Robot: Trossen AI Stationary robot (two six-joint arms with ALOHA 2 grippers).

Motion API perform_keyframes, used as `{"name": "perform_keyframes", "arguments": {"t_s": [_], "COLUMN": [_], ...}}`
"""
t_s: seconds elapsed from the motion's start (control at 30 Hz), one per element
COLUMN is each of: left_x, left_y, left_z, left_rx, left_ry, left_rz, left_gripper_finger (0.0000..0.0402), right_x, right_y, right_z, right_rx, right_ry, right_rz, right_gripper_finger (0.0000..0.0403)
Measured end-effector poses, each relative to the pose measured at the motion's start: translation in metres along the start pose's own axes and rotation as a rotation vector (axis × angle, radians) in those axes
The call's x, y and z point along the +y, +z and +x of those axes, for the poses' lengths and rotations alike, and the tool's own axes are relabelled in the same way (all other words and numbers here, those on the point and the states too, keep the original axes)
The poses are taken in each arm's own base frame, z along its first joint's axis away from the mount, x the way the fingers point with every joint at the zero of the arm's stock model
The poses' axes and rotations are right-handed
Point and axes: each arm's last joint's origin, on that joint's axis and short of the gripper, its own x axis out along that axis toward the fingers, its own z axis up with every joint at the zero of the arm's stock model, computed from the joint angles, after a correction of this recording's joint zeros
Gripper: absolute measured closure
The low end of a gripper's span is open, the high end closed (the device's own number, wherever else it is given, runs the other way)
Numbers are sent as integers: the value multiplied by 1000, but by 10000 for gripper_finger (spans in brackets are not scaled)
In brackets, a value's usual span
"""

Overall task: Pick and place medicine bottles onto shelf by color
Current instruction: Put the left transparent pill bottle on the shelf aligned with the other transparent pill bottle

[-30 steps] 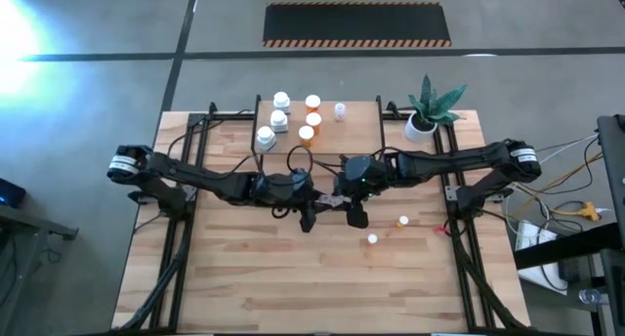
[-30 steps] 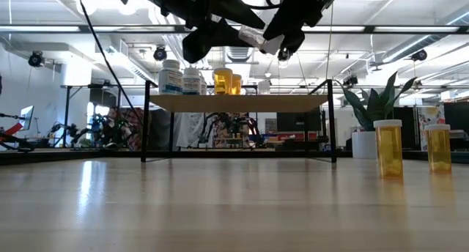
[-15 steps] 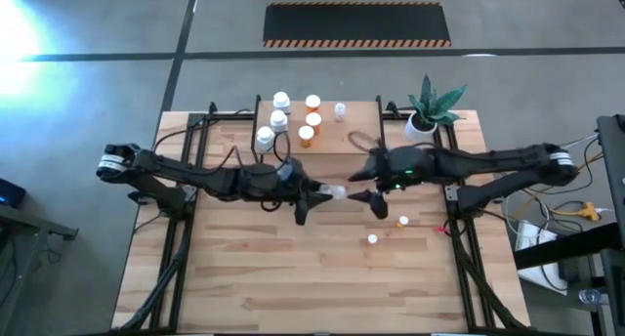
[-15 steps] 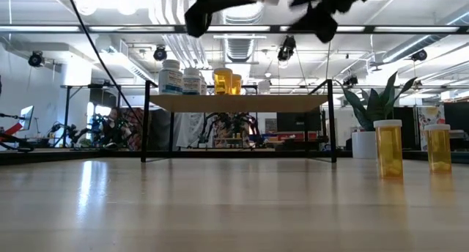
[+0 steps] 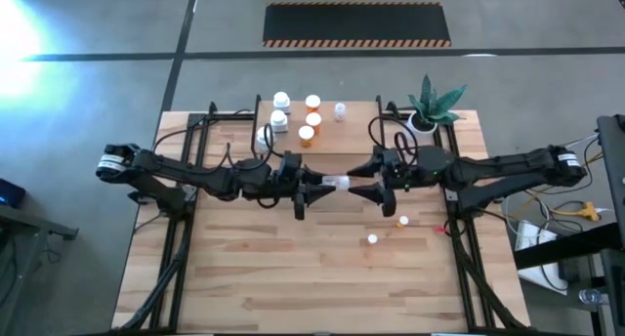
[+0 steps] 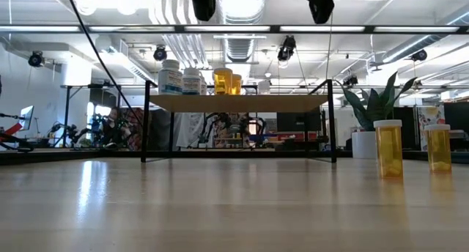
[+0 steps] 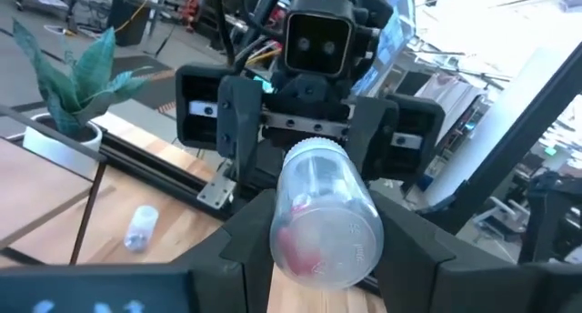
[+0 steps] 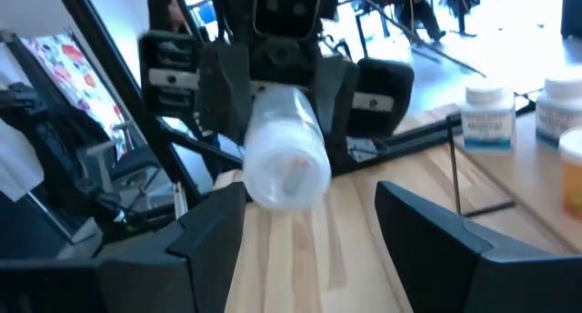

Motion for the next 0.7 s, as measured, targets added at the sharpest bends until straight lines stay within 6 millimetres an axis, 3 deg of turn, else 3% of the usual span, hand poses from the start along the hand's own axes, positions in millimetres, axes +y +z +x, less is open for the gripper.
{"name": "perform_keyframes", "arguments": {"t_s": [0.27,0.5,0.7], "left_x": [0,0,0], "left_y": [0,0,0], "left_z": [0,0,0], "left_rx": [-4,-4,-2], "left_ry": [7,7,7], "left_rz": [1,9,9], "left_gripper_finger": [272,272,272], "right_x": [2,3,5], "right_y": [7,9,16], "right_z": [4,24,34], "right_rx": [-16,17,47], "right_ry": [6,32,41], "right_rz": [-49,-48,-46], "right_gripper_finger": [165,167,212]}}
